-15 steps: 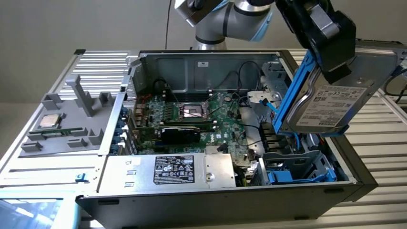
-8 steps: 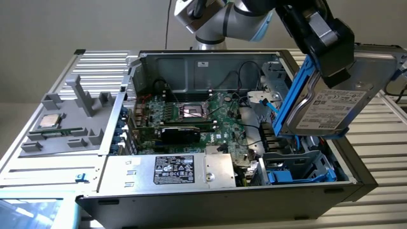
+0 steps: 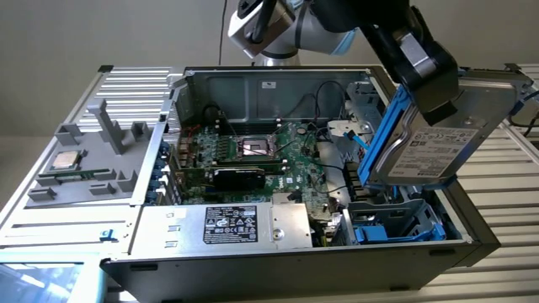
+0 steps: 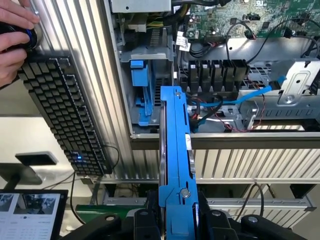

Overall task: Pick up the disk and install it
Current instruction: 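Insert the disk into the insertion slot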

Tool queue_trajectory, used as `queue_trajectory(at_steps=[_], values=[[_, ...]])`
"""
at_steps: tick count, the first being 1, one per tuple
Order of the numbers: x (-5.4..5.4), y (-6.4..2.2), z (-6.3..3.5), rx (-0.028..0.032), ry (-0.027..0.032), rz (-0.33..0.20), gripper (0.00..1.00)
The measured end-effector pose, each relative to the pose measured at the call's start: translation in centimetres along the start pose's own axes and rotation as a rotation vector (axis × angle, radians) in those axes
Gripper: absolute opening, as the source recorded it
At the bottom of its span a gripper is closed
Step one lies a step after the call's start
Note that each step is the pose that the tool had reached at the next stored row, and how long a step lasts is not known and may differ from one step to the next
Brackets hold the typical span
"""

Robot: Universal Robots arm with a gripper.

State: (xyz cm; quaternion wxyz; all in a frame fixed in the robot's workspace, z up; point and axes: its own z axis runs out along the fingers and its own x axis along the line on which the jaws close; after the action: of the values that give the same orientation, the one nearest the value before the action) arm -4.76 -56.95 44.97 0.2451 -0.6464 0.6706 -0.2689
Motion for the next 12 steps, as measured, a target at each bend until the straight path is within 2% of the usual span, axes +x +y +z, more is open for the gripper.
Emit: queue_trajectory(at_steps=[8, 12], values=[[0.1, 0.81, 0.55, 0.0102, -0.0003, 0.000, 0.38], [0.3, 1.16, 0.59, 0.0236, -0.0013, 0.002, 0.38]])
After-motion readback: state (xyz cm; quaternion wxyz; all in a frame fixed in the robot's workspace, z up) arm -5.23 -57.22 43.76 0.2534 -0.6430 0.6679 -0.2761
